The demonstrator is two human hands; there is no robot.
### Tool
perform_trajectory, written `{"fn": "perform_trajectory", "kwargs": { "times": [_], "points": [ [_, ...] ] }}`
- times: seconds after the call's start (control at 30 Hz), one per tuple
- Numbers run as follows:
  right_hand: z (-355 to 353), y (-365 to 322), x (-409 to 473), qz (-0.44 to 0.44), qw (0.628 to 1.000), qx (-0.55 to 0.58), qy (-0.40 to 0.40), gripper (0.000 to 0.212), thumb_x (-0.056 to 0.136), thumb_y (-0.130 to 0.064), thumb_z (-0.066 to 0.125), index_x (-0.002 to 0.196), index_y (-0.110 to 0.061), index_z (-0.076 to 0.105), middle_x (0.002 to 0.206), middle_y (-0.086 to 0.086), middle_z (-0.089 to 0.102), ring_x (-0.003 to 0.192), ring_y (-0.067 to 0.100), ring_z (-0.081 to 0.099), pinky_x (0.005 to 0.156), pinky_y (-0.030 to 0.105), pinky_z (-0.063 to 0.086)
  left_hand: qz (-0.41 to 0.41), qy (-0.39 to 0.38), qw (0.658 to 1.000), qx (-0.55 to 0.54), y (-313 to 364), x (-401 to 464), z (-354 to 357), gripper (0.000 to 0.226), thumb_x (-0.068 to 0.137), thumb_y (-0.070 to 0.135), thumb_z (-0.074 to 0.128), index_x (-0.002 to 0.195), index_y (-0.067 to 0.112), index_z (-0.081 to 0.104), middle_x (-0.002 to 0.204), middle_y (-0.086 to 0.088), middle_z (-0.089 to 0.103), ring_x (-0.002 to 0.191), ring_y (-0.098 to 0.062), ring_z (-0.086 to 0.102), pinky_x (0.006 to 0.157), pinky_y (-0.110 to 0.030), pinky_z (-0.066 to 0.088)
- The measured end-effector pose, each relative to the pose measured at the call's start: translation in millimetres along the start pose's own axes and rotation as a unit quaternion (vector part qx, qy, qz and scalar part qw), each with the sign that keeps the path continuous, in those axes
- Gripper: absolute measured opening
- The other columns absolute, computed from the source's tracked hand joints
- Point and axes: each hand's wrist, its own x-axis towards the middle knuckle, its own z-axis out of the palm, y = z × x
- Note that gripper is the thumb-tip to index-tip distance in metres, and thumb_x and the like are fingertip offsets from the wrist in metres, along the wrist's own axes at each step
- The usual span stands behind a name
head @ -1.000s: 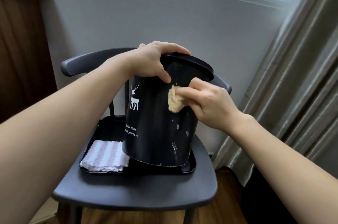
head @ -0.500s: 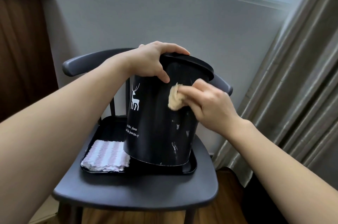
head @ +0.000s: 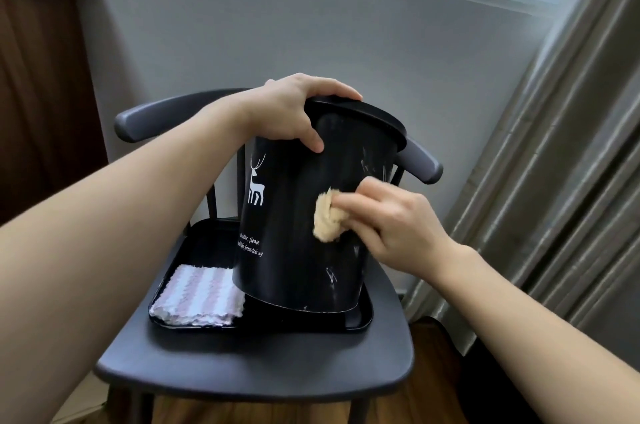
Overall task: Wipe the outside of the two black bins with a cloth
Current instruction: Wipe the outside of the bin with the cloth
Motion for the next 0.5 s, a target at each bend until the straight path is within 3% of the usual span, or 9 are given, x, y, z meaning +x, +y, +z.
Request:
{"fn": "perform_trajectory", "kwargs": {
  "times": [0.13,0.37,0.5],
  "points": [
    [4.2,4.6,7.2,0.061,0.995,-0.006,0.084,0.024,0.093,-0.019,0.061,0.114,-0.018,0.072,0.087,0.003,0.06,0.071,0.023,0.06,0.053,0.04,0.052,-0.01,-0.005,1.0,-0.012,-2.5,0.3,-0.8,0.084,0.068,0.013,0.085,0.126,0.064,0.056,0.127,0.02,0.064,0.127,-0.023,0.056,0.113,-0.047,0.042],
    [20.7,-18.6,-38.9,-0.074,0.996,0.025,-0.045,0.018,0.093,-0.019,0.063,0.108,-0.02,0.073,0.085,0.002,0.059,0.069,0.022,0.058,0.05,0.037,0.049,-0.007,-0.005,1.0,-0.027,-2.6,0.5,0.1,0.084,0.052,0.026,0.078,0.122,0.068,0.056,0.13,0.021,0.062,0.129,-0.024,0.054,0.113,-0.046,0.042],
    [15.3,-10.5,-23.2,0.021,0.998,-0.015,0.057,0.021,0.093,-0.016,0.064,0.111,-0.02,0.074,0.083,0.003,0.061,0.07,0.023,0.061,0.052,0.036,0.051,-0.009,-0.001,1.0,-0.028,-4.2,1.1,-0.2,0.083,0.052,0.026,0.079,0.12,0.069,0.056,0.127,0.022,0.063,0.126,-0.019,0.057,0.112,-0.045,0.044]
  ]
}}
